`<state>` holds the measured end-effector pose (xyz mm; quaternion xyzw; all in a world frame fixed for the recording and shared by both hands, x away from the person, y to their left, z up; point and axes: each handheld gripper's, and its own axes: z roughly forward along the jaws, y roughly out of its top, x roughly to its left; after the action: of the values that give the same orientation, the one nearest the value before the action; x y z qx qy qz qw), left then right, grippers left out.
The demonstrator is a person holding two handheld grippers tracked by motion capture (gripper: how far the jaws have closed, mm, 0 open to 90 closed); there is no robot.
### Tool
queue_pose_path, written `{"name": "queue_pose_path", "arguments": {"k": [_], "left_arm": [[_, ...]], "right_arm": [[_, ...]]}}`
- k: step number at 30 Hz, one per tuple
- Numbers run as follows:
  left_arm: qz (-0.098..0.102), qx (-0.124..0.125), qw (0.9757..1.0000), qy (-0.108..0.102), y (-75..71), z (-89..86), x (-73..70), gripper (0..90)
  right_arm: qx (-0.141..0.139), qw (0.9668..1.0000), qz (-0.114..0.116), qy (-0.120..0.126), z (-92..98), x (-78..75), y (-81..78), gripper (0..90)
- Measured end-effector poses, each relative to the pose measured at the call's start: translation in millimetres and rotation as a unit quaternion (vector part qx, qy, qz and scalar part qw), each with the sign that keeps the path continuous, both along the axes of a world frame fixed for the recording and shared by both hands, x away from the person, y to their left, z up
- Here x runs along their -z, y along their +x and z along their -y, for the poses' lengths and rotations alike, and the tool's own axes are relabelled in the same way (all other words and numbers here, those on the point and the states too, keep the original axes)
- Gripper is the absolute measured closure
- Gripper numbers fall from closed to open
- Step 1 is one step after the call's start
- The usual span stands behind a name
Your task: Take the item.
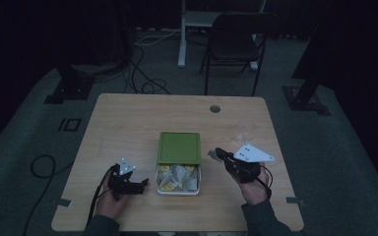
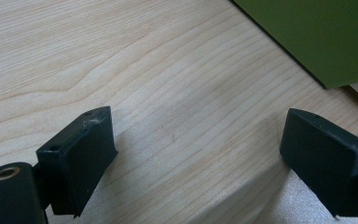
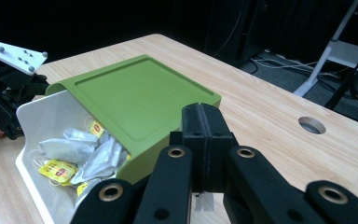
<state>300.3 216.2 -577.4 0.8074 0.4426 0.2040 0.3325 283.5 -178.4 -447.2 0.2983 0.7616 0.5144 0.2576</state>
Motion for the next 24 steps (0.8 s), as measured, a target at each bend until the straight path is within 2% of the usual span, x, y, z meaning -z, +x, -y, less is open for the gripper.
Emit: {"name": "queue_pose_path", "arguments": {"k": [24], "left_arm": [[0.0,0.0,1.0,0.0,0.0,0.0,0.0,10.9]], "right_arm": [[0.029,0.9996,0.003,-0.001,18.9,0.2,6.1,90.0]]}}
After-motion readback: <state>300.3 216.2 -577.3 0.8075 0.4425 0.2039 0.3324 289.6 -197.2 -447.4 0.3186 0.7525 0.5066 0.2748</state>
